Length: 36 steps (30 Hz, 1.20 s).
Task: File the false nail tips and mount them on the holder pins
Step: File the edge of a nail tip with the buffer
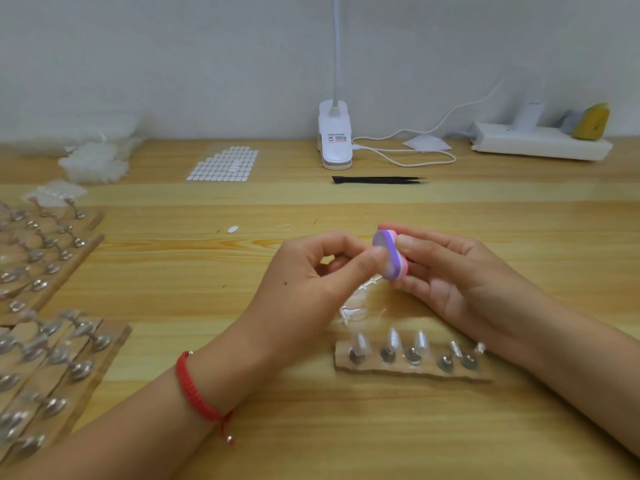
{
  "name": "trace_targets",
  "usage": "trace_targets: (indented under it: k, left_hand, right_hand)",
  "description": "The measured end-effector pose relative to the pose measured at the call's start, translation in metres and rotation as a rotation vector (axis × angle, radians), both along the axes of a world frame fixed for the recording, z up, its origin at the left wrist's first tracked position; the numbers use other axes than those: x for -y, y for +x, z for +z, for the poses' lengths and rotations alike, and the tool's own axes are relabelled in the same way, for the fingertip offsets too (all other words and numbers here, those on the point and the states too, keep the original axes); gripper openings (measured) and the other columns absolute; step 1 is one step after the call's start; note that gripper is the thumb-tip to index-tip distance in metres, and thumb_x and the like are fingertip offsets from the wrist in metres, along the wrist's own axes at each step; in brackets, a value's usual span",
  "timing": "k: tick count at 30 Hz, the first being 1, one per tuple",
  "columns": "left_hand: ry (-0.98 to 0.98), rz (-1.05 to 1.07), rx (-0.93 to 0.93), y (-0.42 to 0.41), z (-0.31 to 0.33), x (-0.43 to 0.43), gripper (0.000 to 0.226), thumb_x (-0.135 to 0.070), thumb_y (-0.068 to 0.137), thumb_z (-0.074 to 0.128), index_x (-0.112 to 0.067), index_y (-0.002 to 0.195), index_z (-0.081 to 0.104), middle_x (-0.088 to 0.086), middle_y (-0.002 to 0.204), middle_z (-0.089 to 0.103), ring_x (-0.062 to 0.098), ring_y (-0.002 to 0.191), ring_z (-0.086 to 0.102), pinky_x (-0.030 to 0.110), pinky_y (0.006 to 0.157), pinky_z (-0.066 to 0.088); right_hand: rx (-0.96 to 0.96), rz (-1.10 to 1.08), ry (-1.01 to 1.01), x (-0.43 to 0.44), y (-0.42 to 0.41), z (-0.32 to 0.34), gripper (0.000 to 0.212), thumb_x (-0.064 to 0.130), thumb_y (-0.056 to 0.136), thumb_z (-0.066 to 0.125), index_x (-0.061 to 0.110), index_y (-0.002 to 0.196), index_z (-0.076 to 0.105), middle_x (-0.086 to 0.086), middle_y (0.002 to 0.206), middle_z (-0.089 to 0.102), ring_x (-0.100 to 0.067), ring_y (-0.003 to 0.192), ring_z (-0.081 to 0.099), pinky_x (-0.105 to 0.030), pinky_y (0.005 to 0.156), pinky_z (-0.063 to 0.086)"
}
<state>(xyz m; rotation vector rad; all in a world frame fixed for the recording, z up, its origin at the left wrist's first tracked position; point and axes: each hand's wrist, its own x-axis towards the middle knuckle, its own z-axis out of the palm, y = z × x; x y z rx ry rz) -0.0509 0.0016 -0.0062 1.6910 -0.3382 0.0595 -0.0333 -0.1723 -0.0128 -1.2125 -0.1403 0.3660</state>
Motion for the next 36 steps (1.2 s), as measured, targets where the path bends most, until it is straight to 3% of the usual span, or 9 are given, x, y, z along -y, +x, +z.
trace_targets:
  k: [2, 7, 12, 13, 15, 17, 21, 24, 36]
  left_hand:
    - [-0.029, 0.062, 0.003, 0.003, 0.000, -0.002, 0.026, -0.039, 0.071, 0.063, -0.014, 0.068, 0.069, 0.008, 0.055, 0.028, 0.004, 0.042, 0.023, 0.011, 0.042, 0.023]
    - [0.014, -0.056, -0.020, -0.001, -0.001, 0.000, 0.023, -0.040, 0.072, 0.065, -0.018, 0.069, 0.072, 0.032, 0.063, 0.046, 0.019, 0.057, 0.038, 0.019, 0.056, 0.033]
    - [-0.130, 0.211, -0.011, 0.010, -0.002, -0.007, 0.025, -0.037, 0.073, 0.068, -0.013, 0.073, 0.074, -0.014, 0.041, 0.035, 0.001, 0.038, 0.034, 0.006, 0.044, 0.029]
    - [-0.119, 0.218, -0.010, 0.010, -0.003, -0.007, 0.025, -0.037, 0.073, 0.069, -0.013, 0.074, 0.074, -0.012, 0.041, 0.042, 0.000, 0.041, 0.039, 0.005, 0.047, 0.032]
    - [-0.067, 0.164, -0.011, 0.009, -0.005, -0.005, 0.028, -0.041, 0.068, 0.071, -0.013, 0.073, 0.075, 0.020, 0.061, 0.058, 0.007, 0.057, 0.051, 0.008, 0.056, 0.040]
    - [-0.049, 0.133, -0.017, 0.007, -0.005, -0.003, 0.029, -0.044, 0.064, 0.072, -0.017, 0.073, 0.076, 0.031, 0.075, 0.059, 0.013, 0.066, 0.052, 0.012, 0.062, 0.043]
    - [-0.107, 0.162, -0.030, 0.009, -0.003, -0.005, 0.022, -0.034, 0.073, 0.070, -0.013, 0.073, 0.074, -0.017, 0.042, 0.047, -0.003, 0.040, 0.043, 0.003, 0.048, 0.032]
    - [-0.085, 0.120, -0.042, 0.007, -0.001, -0.004, 0.012, -0.021, 0.081, 0.067, -0.011, 0.076, 0.072, -0.020, 0.037, 0.046, -0.008, 0.039, 0.047, 0.000, 0.049, 0.032]
    - [-0.084, 0.085, -0.059, 0.003, 0.004, -0.002, 0.015, -0.017, 0.085, 0.064, -0.011, 0.072, 0.068, -0.020, 0.034, 0.044, -0.009, 0.038, 0.047, -0.001, 0.050, 0.035]
  right_hand:
    - [0.005, 0.031, -0.013, -0.001, 0.000, 0.000, 0.028, 0.019, 0.072, 0.077, 0.016, 0.100, 0.078, -0.007, 0.096, 0.076, -0.011, 0.084, 0.071, -0.019, 0.069, 0.055]
    - [-0.023, -0.061, 0.072, -0.002, 0.001, -0.001, 0.023, 0.017, 0.071, 0.073, 0.015, 0.093, 0.079, -0.009, 0.089, 0.075, -0.016, 0.082, 0.072, -0.023, 0.069, 0.057]
    - [-0.016, -0.069, 0.049, -0.003, -0.001, -0.001, 0.024, 0.014, 0.060, 0.080, 0.016, 0.084, 0.079, -0.011, 0.085, 0.073, -0.024, 0.078, 0.073, -0.031, 0.068, 0.060]
    - [-0.004, -0.057, 0.025, -0.004, -0.002, -0.001, 0.024, 0.015, 0.059, 0.080, 0.016, 0.082, 0.079, -0.011, 0.085, 0.073, -0.026, 0.079, 0.073, -0.032, 0.069, 0.060]
    - [0.009, -0.060, 0.020, -0.005, -0.003, 0.000, 0.021, 0.012, 0.059, 0.081, 0.015, 0.079, 0.078, -0.013, 0.086, 0.074, -0.027, 0.081, 0.074, -0.030, 0.070, 0.059]
    - [-0.012, -0.108, 0.080, -0.004, -0.001, 0.000, 0.014, 0.007, 0.065, 0.077, 0.015, 0.076, 0.078, -0.015, 0.087, 0.074, -0.026, 0.082, 0.074, -0.027, 0.070, 0.058]
    - [0.017, -0.085, 0.071, -0.004, -0.003, 0.001, 0.020, 0.010, 0.058, 0.081, 0.017, 0.076, 0.079, -0.010, 0.084, 0.074, -0.023, 0.079, 0.074, -0.024, 0.068, 0.058]
    - [0.065, -0.079, 0.006, -0.007, -0.003, 0.004, 0.026, 0.006, 0.054, 0.085, 0.016, 0.077, 0.079, -0.008, 0.083, 0.075, -0.021, 0.078, 0.074, -0.023, 0.067, 0.057]
    - [0.068, -0.112, -0.003, -0.001, -0.003, 0.009, 0.023, 0.011, 0.056, 0.076, 0.012, 0.079, 0.077, -0.010, 0.082, 0.075, -0.020, 0.076, 0.074, -0.022, 0.067, 0.057]
